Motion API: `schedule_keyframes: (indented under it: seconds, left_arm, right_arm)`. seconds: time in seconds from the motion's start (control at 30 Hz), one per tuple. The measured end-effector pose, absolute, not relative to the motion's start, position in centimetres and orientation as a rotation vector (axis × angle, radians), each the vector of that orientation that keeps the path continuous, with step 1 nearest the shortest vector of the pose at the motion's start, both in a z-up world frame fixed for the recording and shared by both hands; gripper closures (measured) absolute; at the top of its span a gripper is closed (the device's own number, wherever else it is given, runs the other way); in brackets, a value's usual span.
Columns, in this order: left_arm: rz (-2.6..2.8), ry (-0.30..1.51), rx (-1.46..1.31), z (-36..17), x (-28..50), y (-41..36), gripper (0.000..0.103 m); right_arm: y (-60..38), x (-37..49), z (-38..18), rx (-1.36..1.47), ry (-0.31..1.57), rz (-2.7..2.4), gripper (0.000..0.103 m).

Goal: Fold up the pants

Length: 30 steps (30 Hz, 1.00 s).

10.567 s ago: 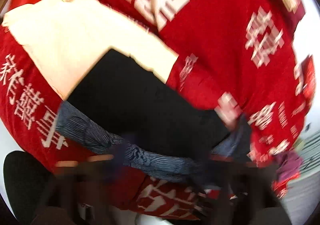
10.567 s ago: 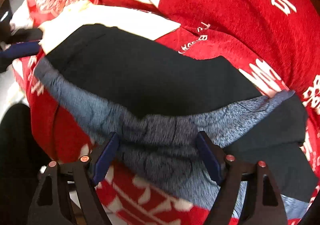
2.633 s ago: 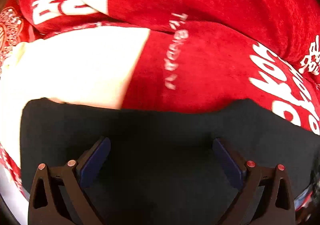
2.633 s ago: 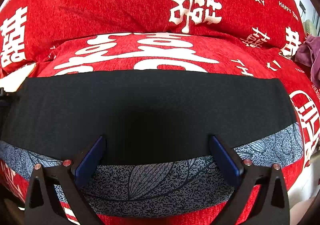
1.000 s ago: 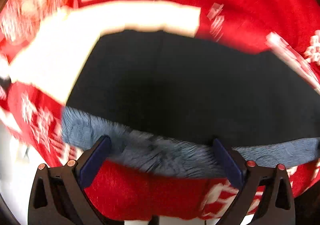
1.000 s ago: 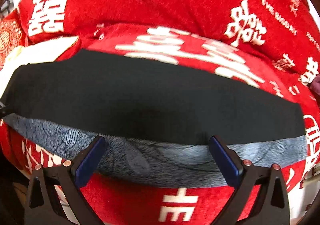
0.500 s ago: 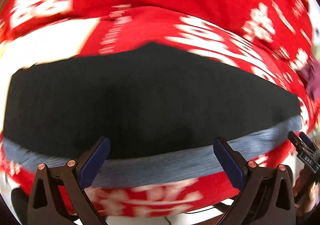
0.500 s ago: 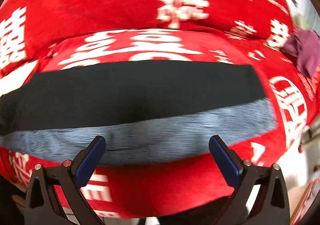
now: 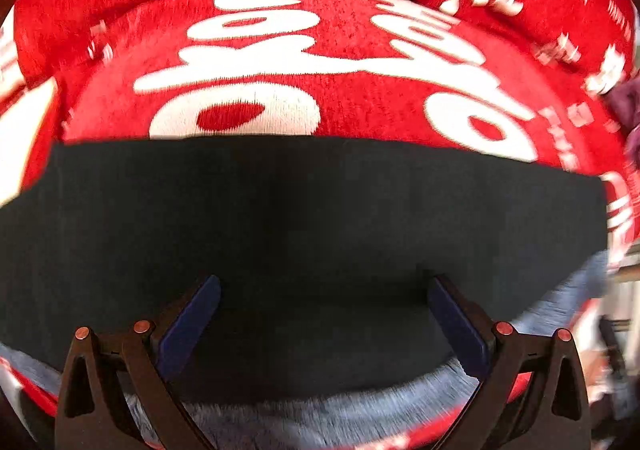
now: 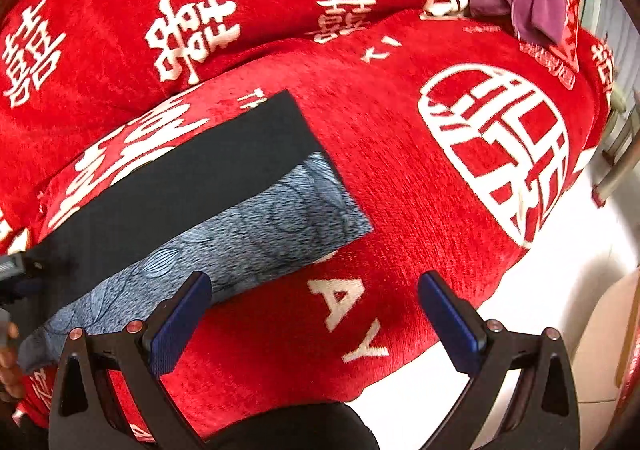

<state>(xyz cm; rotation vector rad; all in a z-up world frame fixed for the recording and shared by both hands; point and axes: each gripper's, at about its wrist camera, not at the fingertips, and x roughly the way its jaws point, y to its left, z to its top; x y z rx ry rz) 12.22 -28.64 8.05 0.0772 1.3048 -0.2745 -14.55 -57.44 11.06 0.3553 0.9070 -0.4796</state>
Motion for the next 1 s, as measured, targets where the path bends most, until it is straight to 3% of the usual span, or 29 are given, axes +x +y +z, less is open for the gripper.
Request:
schedule_keyframes:
  seconds: [0.27,1.0]
  left_arm:
    - [-0.211,1.256,0.109,8.1,11.2,-29.4,0.0]
    - [-0.176,1.229,0.084,8.1,11.3,-29.3,0.0]
  right_arm:
    - [-59.2,-13.6,7.0,0.471,0.958,-0.386,0.0]
    - [-60.0,-8.5,9.3,0.454,0.741,-0.195,0.0]
